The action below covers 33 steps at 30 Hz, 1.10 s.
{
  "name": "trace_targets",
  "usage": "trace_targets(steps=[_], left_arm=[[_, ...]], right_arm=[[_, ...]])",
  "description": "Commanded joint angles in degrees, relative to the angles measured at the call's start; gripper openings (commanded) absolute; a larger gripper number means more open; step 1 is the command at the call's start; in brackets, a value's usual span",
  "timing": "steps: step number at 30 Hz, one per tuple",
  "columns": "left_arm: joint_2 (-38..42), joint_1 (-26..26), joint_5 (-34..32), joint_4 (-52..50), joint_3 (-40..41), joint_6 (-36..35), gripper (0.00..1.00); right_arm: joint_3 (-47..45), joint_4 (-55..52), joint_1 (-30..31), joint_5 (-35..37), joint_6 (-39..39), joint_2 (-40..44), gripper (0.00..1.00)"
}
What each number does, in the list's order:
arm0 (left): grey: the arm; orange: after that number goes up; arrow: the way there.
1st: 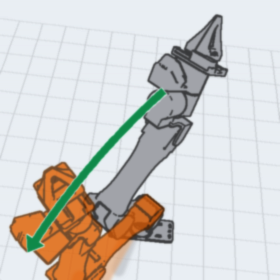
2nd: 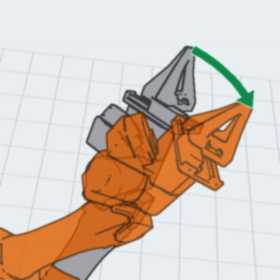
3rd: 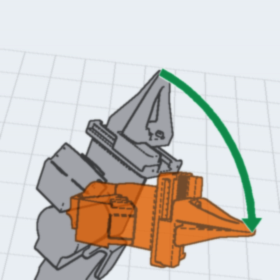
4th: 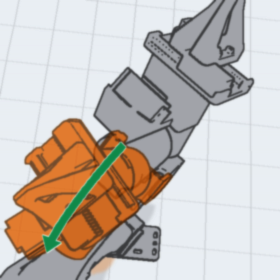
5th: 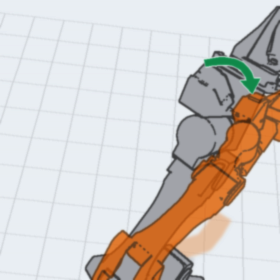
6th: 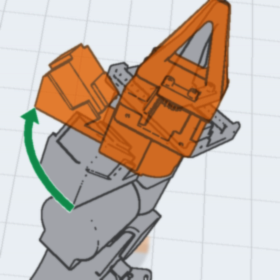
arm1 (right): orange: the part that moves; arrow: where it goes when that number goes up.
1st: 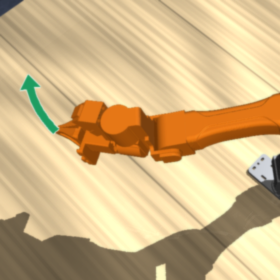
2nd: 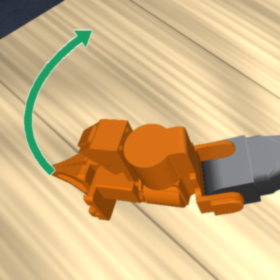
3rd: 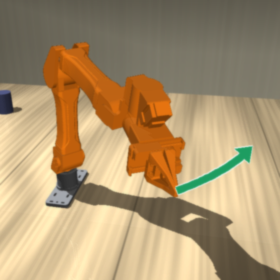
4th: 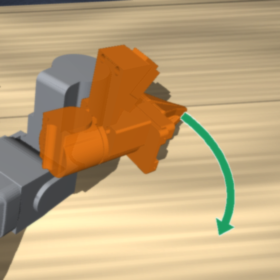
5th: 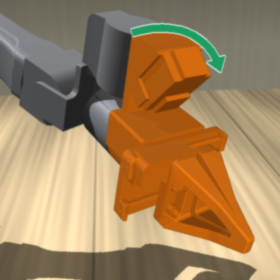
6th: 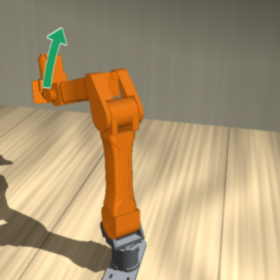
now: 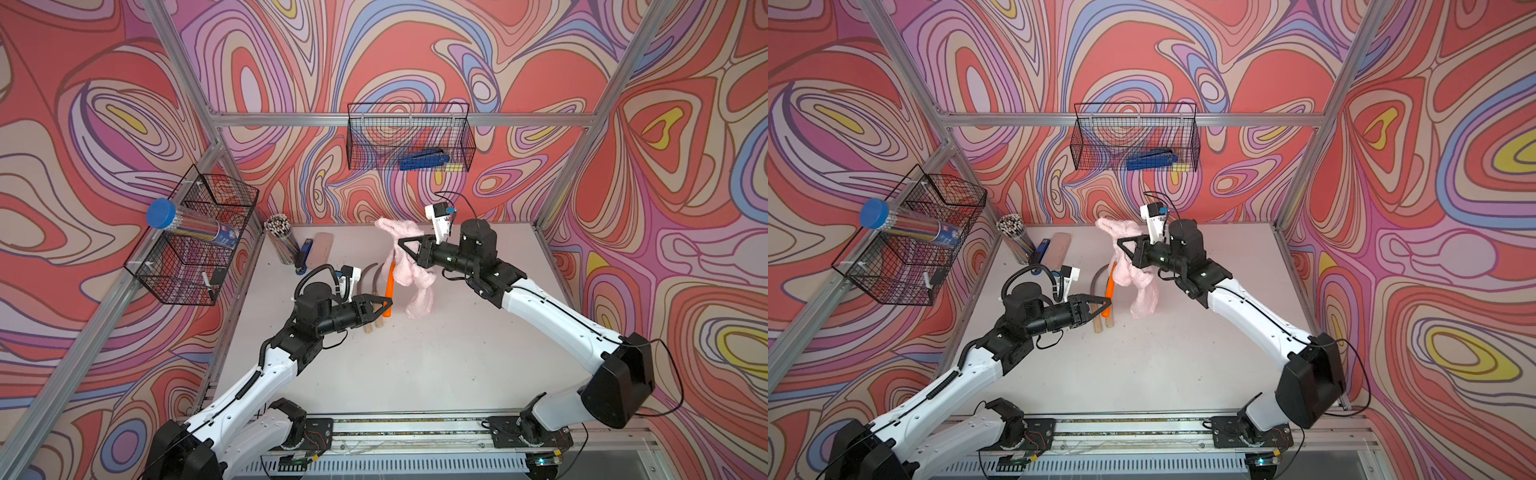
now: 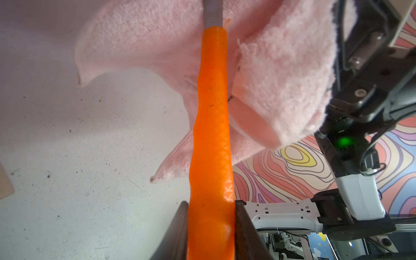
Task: Wipe small sickles with rags
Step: Wipe the small sickle.
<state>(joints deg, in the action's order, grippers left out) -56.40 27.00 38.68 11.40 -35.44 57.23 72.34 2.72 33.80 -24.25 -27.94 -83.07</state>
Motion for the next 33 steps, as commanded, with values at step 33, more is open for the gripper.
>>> trace_targets(steps=[33], left_arm=[[6.8, -0.1, -1.4, -2.9, -0.1, -2.2, 0.00]], right_arm=[[15.3, -4.6, -5.8, 3.8, 1.8, -24.2, 0.00]])
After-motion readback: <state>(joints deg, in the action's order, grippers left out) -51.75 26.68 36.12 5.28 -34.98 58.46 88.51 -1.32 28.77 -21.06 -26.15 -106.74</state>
